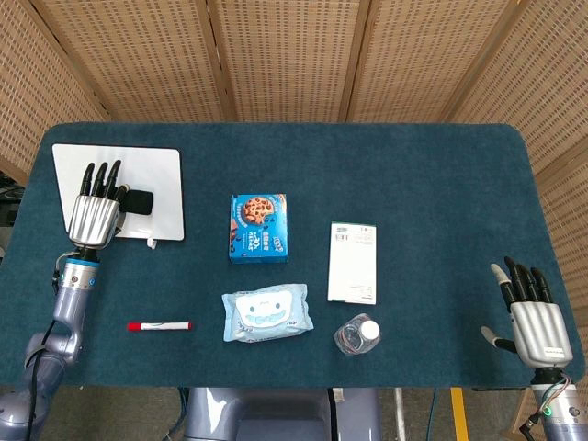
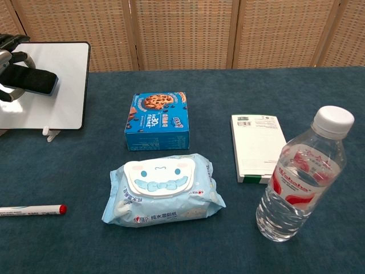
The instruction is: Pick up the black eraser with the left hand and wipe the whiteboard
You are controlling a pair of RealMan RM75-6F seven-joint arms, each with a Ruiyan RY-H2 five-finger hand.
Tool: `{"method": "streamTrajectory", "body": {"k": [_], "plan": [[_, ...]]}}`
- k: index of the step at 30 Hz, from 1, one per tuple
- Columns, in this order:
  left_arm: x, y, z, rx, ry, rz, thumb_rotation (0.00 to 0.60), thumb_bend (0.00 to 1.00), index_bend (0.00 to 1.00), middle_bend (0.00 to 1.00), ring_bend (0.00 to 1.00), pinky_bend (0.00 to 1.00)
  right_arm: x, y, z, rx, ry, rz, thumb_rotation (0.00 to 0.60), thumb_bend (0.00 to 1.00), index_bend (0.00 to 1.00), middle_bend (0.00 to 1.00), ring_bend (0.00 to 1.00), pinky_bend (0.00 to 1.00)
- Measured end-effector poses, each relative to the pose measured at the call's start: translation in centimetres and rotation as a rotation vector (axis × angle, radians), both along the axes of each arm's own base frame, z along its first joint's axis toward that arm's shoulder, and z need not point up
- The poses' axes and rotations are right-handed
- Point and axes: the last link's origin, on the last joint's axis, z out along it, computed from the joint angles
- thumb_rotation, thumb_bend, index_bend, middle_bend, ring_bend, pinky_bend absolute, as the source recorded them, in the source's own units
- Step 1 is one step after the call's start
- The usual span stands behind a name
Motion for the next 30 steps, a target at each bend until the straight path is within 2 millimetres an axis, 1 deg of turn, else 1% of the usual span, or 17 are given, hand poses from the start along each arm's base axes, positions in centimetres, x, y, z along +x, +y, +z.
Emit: {"method": "streamTrajectory", "body": {"k": [10,22,30], "plan": [[0.0,0.3,0.0,-0.003,-0.006,0.005,0.6,0.36,0.51,0.0,0.0,0.0,0.0,-0.1,-0.3,0.004,0.006,-0.002,0.6,0.18,0.03,0.0,0.0,0.0],[-0.2,1.1,-0.2,-0.027,0.011,0.045,0.6,0.36,0.51,0.0,0.0,0.0,-0.3,-0.5,-0.2,-0.007,0.001,-0.017,0.6,0.18,0.03,0.0,0.0,0.0],[-0.1,1.3,-0.4,-0.034,0.027,0.049,0.6,0.35,0.51,0.0,0.0,0.0,-0.3,-0.6,-0.3,-0.004,0.003,-0.017,0.6,0.18,0.03,0.0,0.0,0.0]]}}
